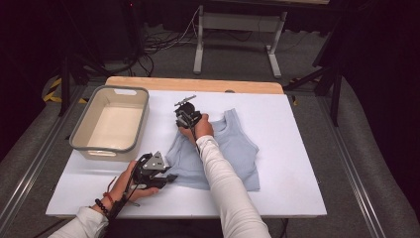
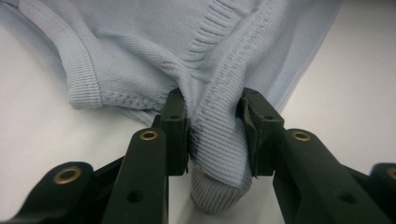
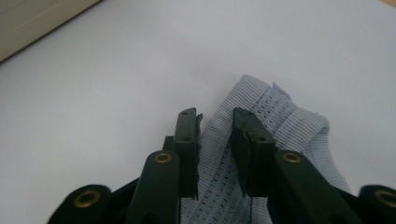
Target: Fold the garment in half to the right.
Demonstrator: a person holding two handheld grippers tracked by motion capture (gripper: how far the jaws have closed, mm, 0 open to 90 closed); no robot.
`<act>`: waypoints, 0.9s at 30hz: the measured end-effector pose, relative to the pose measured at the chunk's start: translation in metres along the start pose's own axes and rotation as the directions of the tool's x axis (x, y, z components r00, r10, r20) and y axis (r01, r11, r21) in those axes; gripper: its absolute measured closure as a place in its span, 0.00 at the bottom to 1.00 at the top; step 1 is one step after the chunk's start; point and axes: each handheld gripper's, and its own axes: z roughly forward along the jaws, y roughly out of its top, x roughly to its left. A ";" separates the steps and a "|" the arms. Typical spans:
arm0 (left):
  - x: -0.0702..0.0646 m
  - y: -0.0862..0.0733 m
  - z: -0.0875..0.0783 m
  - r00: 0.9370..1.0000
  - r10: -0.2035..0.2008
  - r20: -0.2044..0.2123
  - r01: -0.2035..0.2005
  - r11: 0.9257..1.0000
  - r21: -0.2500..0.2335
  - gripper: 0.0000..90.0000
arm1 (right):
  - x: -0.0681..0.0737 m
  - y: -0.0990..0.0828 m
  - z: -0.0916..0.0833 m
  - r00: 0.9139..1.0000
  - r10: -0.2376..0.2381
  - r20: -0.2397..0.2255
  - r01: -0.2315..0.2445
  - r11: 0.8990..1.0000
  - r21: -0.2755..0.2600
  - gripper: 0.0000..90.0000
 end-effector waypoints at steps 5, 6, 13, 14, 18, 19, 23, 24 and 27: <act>-0.001 0.000 -0.001 1.000 0.003 -0.014 -0.003 1.000 0.007 0.79 | -0.001 0.004 -0.001 1.000 -0.001 0.008 0.001 1.000 0.027 0.92; -0.001 0.000 -0.001 1.000 0.003 -0.017 -0.003 1.000 0.007 0.80 | -0.001 0.004 -0.001 1.000 -0.008 0.013 0.008 1.000 0.028 0.93; 0.000 -0.001 -0.006 1.000 0.011 -0.028 -0.011 1.000 0.005 0.86 | 0.003 0.006 -0.002 0.999 -0.032 0.001 0.032 0.999 0.012 0.96; 0.001 -0.001 -0.007 1.000 0.014 -0.025 -0.014 1.000 0.005 0.87 | 0.005 0.006 -0.002 0.999 -0.043 -0.004 0.043 0.999 0.006 0.96; 0.006 -0.006 -0.019 0.999 0.006 -0.050 -0.006 1.000 0.004 0.88 | 0.012 0.011 -0.008 0.998 -0.059 -0.013 0.058 0.997 -0.042 0.96; 0.008 -0.008 -0.021 0.998 0.003 -0.056 -0.003 1.000 0.005 0.88 | 0.013 0.013 -0.011 0.998 -0.058 -0.018 0.057 0.996 -0.061 0.96; 0.012 -0.013 -0.029 0.998 -0.008 -0.055 0.008 1.000 0.006 0.87 | 0.015 0.020 -0.020 0.997 -0.058 -0.046 0.054 0.994 -0.093 0.96; 0.012 -0.014 -0.030 0.998 -0.007 -0.054 0.008 1.000 0.008 0.87 | 0.017 0.022 -0.021 0.997 -0.067 -0.041 0.063 0.993 -0.100 0.96; 0.011 -0.013 -0.033 0.998 0.004 -0.058 -0.004 1.000 0.003 0.87 | 0.021 0.024 -0.022 0.996 -0.080 -0.041 0.075 0.992 -0.105 0.96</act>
